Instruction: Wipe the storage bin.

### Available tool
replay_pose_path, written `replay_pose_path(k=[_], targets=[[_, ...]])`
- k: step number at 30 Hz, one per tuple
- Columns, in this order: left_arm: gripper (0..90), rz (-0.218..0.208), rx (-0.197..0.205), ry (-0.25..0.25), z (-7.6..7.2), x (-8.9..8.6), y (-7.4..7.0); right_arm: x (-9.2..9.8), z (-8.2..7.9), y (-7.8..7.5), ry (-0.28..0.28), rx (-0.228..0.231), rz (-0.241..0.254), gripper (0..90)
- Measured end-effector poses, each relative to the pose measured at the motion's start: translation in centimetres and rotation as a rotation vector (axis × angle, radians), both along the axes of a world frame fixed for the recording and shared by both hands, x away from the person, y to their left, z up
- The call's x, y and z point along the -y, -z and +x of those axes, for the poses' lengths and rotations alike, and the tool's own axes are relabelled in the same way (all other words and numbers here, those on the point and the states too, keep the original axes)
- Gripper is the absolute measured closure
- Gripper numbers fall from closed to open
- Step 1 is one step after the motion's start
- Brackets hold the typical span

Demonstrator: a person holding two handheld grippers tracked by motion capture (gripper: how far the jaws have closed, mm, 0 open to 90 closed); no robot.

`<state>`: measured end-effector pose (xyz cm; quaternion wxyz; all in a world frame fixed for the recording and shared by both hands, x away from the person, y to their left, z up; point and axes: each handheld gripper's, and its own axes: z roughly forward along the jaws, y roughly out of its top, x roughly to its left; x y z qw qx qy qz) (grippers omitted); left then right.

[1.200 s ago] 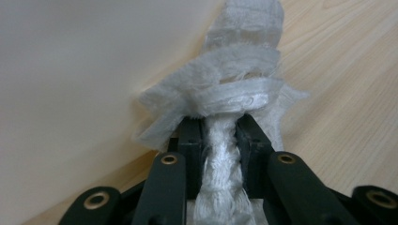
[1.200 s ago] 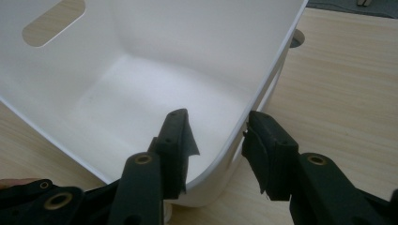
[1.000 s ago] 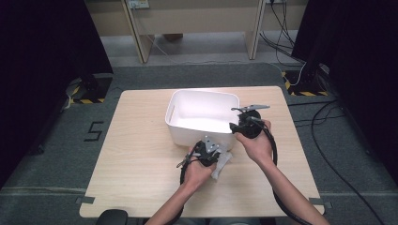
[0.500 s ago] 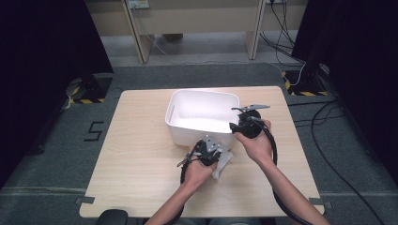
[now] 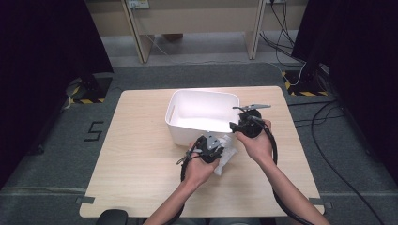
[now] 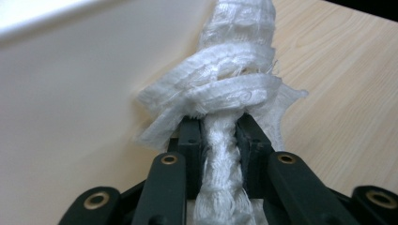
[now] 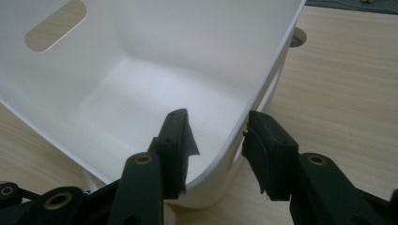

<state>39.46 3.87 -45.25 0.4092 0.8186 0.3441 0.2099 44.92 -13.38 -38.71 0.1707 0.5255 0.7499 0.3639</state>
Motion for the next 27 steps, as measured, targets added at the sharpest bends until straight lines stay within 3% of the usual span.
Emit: replay_pose_path(k=[9, 27], targets=[[74.9, 0.004, 0.019, 0.014, -0.07, 0.37, -0.94, 0.03, 0.15, -0.03, 0.0, -0.006, 0.002, 59.9], [74.8, -0.006, 0.016, 0.018, 0.19, 0.62, -1.02, 0.15, 0.48, -0.05, 0.006, -0.015, 0.011, 60.3]])
